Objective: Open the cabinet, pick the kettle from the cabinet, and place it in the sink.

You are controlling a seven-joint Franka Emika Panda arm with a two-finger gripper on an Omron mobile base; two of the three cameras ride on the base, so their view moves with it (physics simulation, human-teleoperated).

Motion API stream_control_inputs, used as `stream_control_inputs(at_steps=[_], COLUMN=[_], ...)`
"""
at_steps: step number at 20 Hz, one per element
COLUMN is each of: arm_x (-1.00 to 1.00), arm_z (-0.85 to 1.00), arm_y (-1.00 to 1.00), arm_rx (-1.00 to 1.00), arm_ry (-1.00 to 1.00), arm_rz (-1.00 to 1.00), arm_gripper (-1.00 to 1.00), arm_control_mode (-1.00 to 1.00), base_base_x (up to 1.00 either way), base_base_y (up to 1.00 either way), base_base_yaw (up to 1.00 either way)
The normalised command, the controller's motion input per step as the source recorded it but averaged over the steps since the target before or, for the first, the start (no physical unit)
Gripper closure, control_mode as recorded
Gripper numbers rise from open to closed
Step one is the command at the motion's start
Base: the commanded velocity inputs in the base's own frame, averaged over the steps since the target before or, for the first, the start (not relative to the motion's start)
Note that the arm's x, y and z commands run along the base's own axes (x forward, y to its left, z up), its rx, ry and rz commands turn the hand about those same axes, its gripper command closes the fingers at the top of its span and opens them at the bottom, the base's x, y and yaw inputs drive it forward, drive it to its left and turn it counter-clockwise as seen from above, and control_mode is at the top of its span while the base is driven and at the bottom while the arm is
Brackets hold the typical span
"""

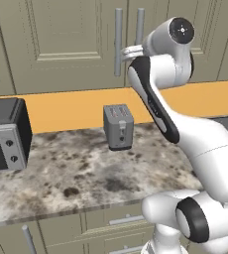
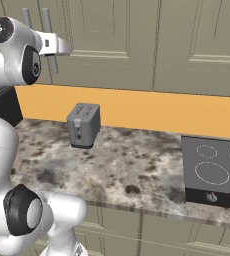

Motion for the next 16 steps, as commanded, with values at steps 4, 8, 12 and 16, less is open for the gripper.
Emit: stream_control_inputs(at_steps=[4,8,12,16], arm_x=[0.32,0.32,0.3,0.35], arm_z=[0.0,0.0,0.0,0.0], arm_y=[0.0,0.02,0.03,0.06], arm_rx=[0.02,0.03,0.01,0.01], arm_ry=[-0.07,-0.08,-0.02,0.0], arm_rz=[0.0,0.0,0.0,0.0], arm_gripper=[-1.0,-1.0,1.0,1.0], arm_control_mode=[-1.0,-1.0,-1.0,-1.0], base_base_x=[0.0,0.0,0.0,0.0], base_base_y=[0.0,0.0,0.0,0.0], base_base_yaw=[0.0,0.0,0.0,0.0])
